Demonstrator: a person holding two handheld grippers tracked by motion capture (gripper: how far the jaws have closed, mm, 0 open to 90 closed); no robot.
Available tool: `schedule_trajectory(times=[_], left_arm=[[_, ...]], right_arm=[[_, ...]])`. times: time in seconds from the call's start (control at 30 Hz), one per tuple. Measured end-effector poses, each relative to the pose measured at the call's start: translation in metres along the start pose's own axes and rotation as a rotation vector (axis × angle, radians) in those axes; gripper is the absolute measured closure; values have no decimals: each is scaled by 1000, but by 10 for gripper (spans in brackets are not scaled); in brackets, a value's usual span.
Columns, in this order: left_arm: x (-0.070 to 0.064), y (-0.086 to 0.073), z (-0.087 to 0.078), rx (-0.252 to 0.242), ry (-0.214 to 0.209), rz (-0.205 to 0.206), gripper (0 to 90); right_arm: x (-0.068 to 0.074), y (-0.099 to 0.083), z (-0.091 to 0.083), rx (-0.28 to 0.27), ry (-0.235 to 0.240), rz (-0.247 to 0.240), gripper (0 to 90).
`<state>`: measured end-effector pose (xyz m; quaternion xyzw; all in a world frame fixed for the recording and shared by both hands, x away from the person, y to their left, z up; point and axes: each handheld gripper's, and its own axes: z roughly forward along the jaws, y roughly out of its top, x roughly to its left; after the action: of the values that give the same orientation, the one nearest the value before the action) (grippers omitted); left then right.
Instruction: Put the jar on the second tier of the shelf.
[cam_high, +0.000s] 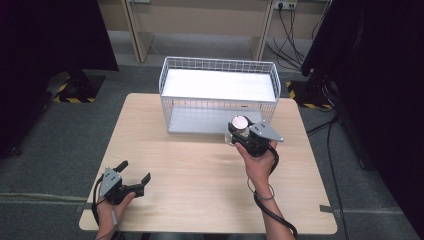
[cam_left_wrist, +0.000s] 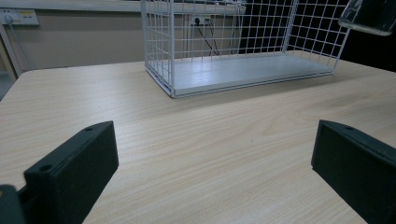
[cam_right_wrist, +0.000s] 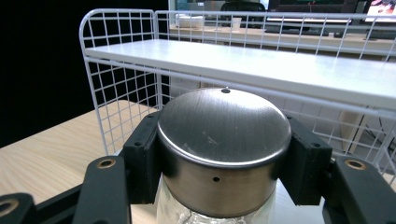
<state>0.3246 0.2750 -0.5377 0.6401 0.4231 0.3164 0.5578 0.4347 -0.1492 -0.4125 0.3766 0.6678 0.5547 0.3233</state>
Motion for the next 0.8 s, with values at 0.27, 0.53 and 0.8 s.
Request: schedule_trajectory(times=[0.27,0.53,0.8], left_arm=[[0,0,0,0,1,0,3],[0,0,0,1,1,1,3],[0,0,0,1,0,2,3]], right_arm=[[-2,17,-6,-35,-7,3,404],[-4,30,-9,-51,-11,0,404],[-7,40,-11,-61,-16,-6,403]])
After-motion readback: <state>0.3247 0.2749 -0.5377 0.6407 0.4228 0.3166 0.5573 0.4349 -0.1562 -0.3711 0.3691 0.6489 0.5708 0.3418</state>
